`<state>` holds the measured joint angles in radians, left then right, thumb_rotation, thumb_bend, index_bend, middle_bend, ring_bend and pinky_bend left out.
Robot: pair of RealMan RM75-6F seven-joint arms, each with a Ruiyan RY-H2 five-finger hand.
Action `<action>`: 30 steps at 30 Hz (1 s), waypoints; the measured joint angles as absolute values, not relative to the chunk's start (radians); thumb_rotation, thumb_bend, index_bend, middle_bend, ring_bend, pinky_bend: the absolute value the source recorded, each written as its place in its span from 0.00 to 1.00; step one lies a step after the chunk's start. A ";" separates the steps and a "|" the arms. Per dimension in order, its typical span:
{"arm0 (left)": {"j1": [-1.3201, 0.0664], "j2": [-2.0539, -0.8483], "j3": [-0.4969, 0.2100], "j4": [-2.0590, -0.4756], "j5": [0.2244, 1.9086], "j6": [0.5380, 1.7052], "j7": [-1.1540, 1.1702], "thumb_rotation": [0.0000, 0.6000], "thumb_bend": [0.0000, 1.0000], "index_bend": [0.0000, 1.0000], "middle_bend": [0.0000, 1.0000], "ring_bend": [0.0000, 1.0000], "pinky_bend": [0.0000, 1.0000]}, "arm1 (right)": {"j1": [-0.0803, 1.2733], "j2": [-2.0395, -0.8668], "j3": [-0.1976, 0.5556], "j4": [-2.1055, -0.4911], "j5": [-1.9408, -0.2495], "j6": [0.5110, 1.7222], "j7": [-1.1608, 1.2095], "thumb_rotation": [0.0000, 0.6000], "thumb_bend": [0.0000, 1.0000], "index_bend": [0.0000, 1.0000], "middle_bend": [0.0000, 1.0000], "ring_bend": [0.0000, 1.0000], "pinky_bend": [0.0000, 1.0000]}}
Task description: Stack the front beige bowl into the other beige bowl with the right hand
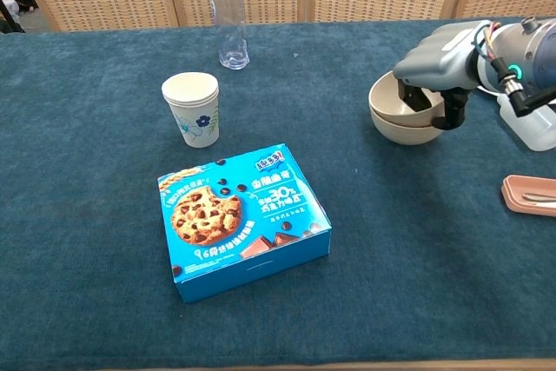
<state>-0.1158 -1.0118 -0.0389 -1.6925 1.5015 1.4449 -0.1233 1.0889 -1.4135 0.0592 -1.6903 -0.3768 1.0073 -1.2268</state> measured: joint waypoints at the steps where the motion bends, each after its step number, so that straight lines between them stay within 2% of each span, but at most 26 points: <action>1: -0.116 -1.012 -0.039 -1.692 1.500 1.444 -0.124 1.00 0.00 0.00 0.00 0.00 0.00 | 1.091 -1.415 0.056 -1.687 -0.373 1.006 -1.224 1.00 0.61 0.52 0.36 0.32 0.33; 8: -0.117 -1.011 -0.043 -1.692 1.493 1.442 -0.127 1.00 0.00 0.00 0.00 0.00 0.00 | 1.100 -1.416 0.038 -1.690 -0.385 1.008 -1.202 1.00 0.62 0.49 0.33 0.31 0.34; 13: -0.116 -1.012 -0.041 -1.692 1.496 1.444 -0.125 1.00 0.00 0.00 0.00 0.00 0.00 | 1.101 -1.407 0.033 -1.713 -0.404 1.023 -1.192 1.00 0.62 0.42 0.27 0.29 0.33; 16: -0.116 -1.012 -0.042 -1.692 1.495 1.445 -0.125 1.00 0.00 0.00 0.00 0.00 0.00 | 1.099 -1.394 0.033 -1.738 -0.422 1.039 -1.183 1.00 0.62 0.38 0.24 0.28 0.33; 27: -0.114 -1.011 -0.038 -1.694 1.503 1.448 -0.123 1.00 0.00 0.00 0.00 0.00 0.00 | 1.078 -1.314 0.011 -1.862 -0.487 1.088 -1.133 1.00 0.62 0.33 0.17 0.24 0.33; 30: -0.114 -1.011 -0.037 -1.694 1.505 1.448 -0.122 1.00 0.00 0.00 0.00 0.00 0.00 | 1.072 -1.303 0.001 -1.885 -0.510 1.097 -1.126 1.00 0.62 0.30 0.14 0.19 0.31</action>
<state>-0.1139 -1.0109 -0.0367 -1.6941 1.5049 1.4481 -0.1222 1.0716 -1.3026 0.0005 -1.8853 -0.5104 1.0973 -1.1264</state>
